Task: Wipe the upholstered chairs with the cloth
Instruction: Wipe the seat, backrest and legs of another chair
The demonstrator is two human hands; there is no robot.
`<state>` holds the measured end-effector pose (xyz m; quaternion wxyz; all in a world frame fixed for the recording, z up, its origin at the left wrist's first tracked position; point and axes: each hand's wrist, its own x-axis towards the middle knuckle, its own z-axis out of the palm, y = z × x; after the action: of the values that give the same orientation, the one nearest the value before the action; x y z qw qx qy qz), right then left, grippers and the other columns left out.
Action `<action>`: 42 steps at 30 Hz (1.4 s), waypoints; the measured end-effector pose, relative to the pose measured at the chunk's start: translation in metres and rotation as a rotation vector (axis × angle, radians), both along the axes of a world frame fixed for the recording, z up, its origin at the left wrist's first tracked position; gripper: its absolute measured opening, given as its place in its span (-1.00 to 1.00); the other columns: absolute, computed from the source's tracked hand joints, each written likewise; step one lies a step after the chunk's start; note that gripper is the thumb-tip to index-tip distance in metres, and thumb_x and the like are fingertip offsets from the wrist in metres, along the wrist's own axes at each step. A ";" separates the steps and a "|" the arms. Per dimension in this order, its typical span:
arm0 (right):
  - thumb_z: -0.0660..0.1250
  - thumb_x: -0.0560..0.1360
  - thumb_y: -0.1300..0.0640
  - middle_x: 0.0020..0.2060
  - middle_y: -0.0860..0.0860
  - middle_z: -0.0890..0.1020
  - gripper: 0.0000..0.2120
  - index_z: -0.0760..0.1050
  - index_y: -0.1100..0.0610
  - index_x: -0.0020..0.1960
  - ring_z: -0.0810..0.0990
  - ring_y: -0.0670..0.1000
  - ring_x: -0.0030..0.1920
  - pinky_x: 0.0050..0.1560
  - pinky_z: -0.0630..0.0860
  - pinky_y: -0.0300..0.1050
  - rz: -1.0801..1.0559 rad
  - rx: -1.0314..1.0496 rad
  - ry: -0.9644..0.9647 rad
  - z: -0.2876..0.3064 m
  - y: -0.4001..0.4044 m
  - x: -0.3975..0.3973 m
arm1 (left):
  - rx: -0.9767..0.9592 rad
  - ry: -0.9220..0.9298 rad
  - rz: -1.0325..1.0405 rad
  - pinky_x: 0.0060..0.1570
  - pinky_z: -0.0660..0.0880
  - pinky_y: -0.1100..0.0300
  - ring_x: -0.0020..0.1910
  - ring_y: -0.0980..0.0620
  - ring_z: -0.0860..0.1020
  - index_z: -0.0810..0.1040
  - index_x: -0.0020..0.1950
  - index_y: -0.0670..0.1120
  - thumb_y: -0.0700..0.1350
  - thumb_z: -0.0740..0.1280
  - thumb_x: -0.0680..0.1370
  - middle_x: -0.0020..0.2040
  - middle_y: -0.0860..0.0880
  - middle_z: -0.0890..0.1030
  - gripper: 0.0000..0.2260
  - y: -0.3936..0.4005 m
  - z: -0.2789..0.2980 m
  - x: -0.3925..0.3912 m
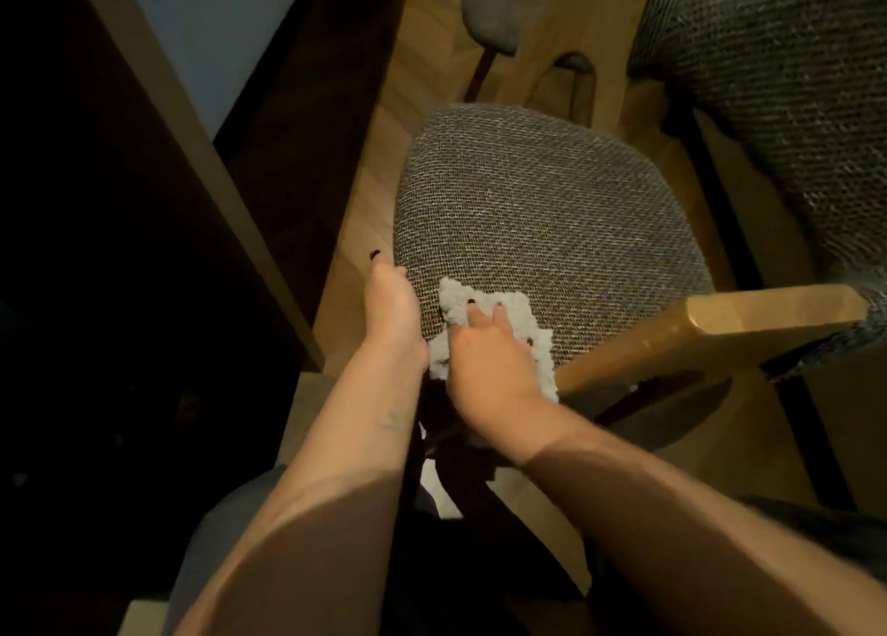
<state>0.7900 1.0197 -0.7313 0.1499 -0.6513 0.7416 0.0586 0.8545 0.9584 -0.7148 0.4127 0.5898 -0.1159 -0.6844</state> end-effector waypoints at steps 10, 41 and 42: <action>0.23 0.49 0.13 -0.02 0.19 0.56 -0.82 0.46 0.20 0.04 0.52 0.20 -0.02 -0.14 0.30 -0.13 0.172 -0.090 0.121 0.112 -0.130 -0.119 | -0.052 -0.158 -0.165 0.09 0.55 -0.07 0.02 -0.09 0.62 0.61 0.12 -0.01 0.08 0.18 0.43 0.06 -0.05 0.66 -0.63 -0.015 -0.028 -0.011; 0.28 0.40 0.34 0.32 0.07 0.42 -0.44 0.43 -0.04 0.34 0.34 0.10 0.34 0.37 0.21 0.00 0.428 -0.284 -0.292 -0.026 -0.274 -0.128 | -0.196 -0.930 -0.760 0.31 0.29 0.14 0.45 -0.05 0.29 -0.12 0.59 -0.01 0.01 0.19 0.62 0.55 -0.03 0.20 -0.34 -0.082 -0.055 -0.018; 0.28 0.40 0.31 0.31 0.10 0.42 -0.46 0.44 -0.07 0.32 0.35 0.14 0.33 0.36 0.26 0.05 0.305 -0.348 -0.276 -0.027 -0.288 -0.142 | -0.199 -0.933 -0.753 0.32 0.29 0.14 0.45 -0.05 0.29 -0.12 0.59 -0.01 0.01 0.19 0.62 0.55 -0.03 0.20 -0.35 -0.082 -0.057 -0.019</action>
<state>0.6485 0.7316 -0.7582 0.1248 -0.7733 0.6063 -0.1372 0.8356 0.8768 -0.7714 0.1011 0.7047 -0.5484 -0.4387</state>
